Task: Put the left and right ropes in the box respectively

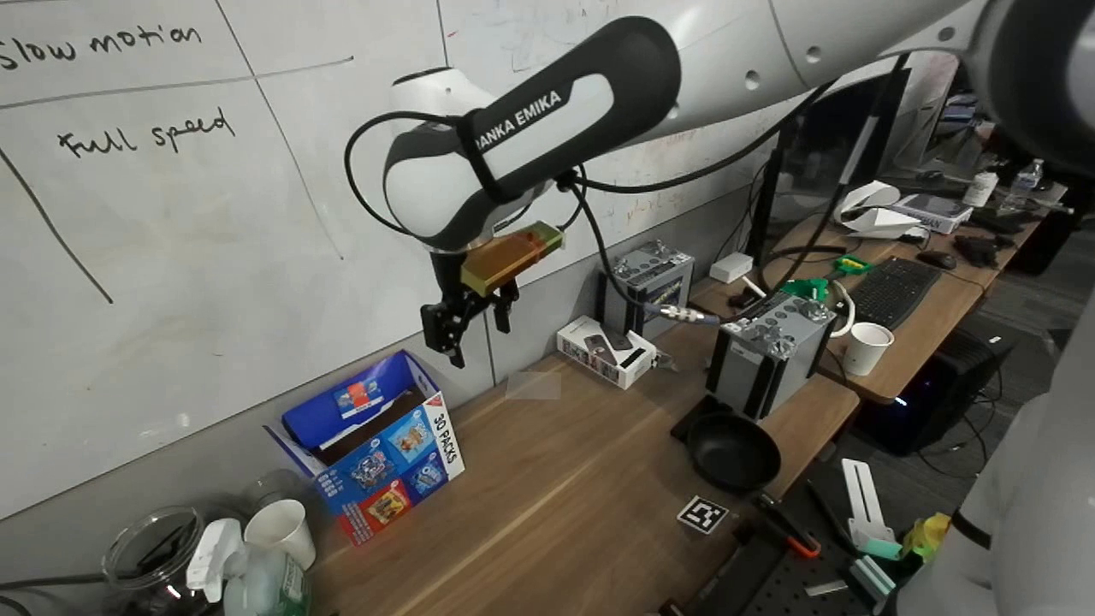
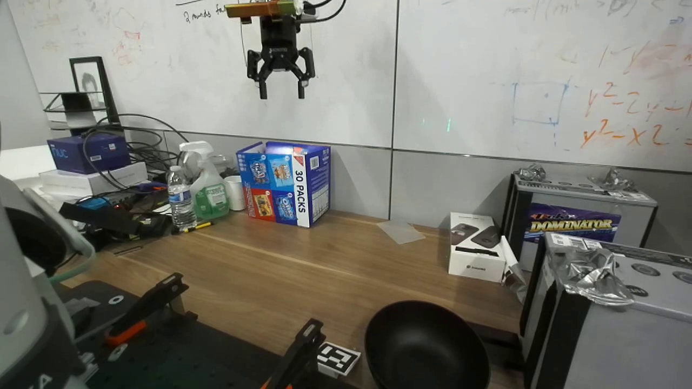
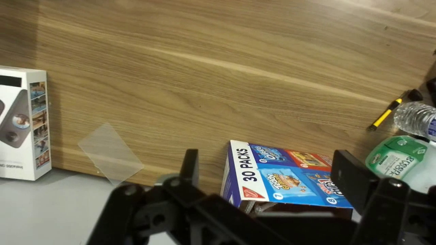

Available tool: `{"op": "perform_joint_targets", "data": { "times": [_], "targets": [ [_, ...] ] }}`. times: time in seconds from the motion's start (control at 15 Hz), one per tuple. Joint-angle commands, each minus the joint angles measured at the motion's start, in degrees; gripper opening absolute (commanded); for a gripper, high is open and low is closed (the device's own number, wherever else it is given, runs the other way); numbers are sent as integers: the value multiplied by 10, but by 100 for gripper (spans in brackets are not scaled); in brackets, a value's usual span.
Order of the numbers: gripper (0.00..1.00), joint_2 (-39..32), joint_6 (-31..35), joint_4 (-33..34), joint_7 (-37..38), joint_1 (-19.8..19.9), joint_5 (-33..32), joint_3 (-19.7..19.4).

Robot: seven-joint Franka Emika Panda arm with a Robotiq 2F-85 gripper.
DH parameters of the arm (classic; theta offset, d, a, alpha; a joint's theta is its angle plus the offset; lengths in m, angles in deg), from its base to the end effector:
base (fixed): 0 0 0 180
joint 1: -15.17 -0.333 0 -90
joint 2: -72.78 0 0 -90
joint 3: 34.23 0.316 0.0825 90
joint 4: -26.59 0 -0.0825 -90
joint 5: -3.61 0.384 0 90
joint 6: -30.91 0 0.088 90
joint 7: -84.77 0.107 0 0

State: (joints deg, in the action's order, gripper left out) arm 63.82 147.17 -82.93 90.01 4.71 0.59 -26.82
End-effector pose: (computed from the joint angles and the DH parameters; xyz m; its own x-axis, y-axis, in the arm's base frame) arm 0.5645 0.1762 0.4121 0.9700 0.2404 -0.0350 0.2415 -0.9700 0.0296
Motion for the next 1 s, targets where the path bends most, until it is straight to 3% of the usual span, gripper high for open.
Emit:
{"op": "perform_joint_targets", "data": {
  "times": [0.0,0.33,0.6,0.93],
  "targets": [
    [100,122,92,-143,-27,11,3,2],
    [100,263,110,-302,-61,13,59,-6],
    [100,384,42,-401,-52,12,144,-32],
    [100,538,-12,-486,-50,29,95,-35]
  ]
}}
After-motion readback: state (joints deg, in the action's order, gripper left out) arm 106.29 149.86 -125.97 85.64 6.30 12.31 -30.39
